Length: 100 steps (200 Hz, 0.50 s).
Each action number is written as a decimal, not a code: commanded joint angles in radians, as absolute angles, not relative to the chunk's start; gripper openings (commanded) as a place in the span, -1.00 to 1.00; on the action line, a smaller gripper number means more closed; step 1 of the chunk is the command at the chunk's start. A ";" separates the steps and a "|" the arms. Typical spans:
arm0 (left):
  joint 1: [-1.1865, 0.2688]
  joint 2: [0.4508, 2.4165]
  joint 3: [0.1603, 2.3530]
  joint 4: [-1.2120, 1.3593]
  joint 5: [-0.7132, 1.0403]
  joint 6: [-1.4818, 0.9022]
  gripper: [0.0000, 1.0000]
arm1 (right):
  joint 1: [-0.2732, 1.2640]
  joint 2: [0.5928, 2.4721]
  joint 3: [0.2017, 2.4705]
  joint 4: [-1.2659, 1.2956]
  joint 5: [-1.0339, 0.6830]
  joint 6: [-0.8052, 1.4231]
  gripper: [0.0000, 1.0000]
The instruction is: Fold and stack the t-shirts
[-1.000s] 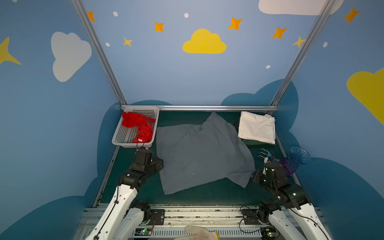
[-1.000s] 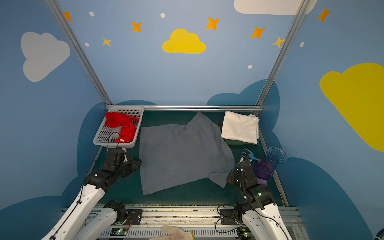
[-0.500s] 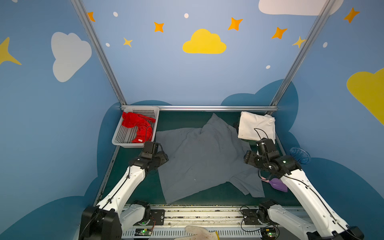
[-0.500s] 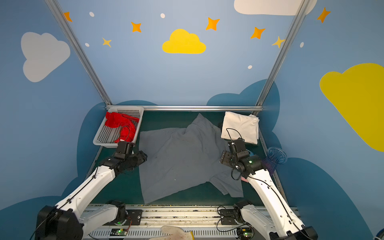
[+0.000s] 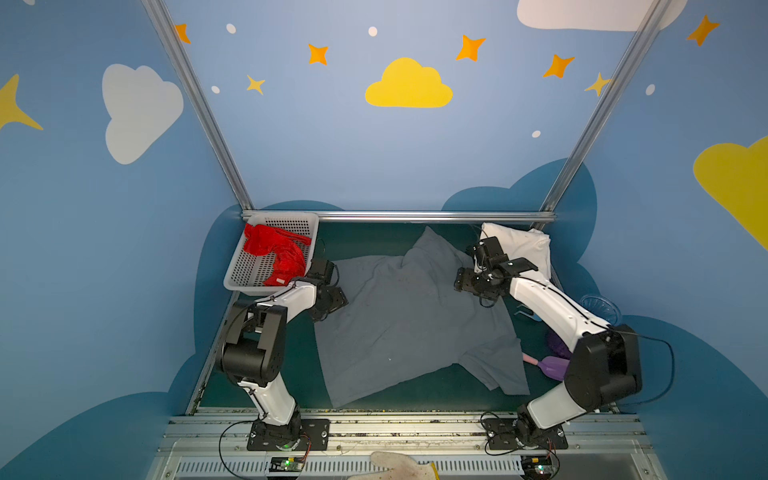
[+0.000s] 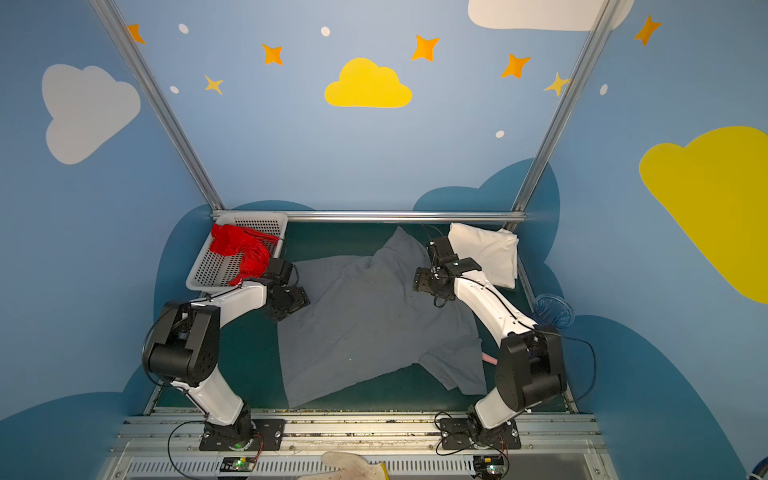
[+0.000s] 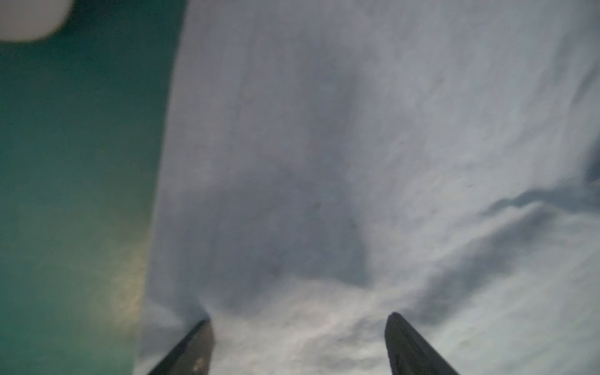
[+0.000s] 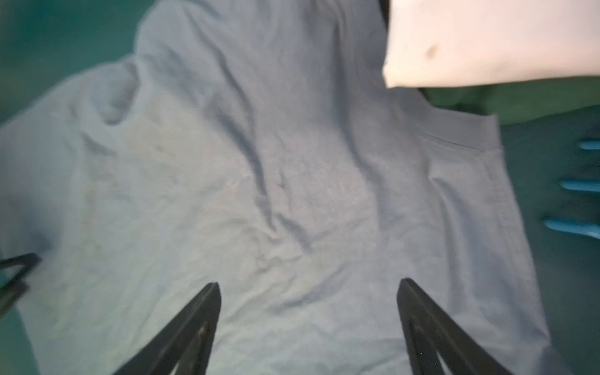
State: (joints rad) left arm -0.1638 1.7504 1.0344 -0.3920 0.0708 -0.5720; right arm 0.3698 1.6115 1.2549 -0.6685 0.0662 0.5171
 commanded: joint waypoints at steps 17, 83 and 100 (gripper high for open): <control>-0.148 1.836 1.069 -0.412 0.030 -0.556 0.63 | 0.362 1.722 1.257 -0.652 0.048 0.532 0.68; -0.127 1.932 1.136 -0.435 0.033 -0.543 -0.23 | 0.354 1.807 1.237 -0.636 0.040 0.560 0.68; -0.127 1.945 1.149 -0.436 0.046 -0.539 -0.54 | 0.348 1.818 1.235 -0.634 0.031 0.565 0.68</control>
State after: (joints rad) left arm -0.1326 1.8732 1.1572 -0.3985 0.0292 -0.5426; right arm 0.3561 1.7939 1.2434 -0.6403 0.0471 0.5465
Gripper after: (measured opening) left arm 0.320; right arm 0.840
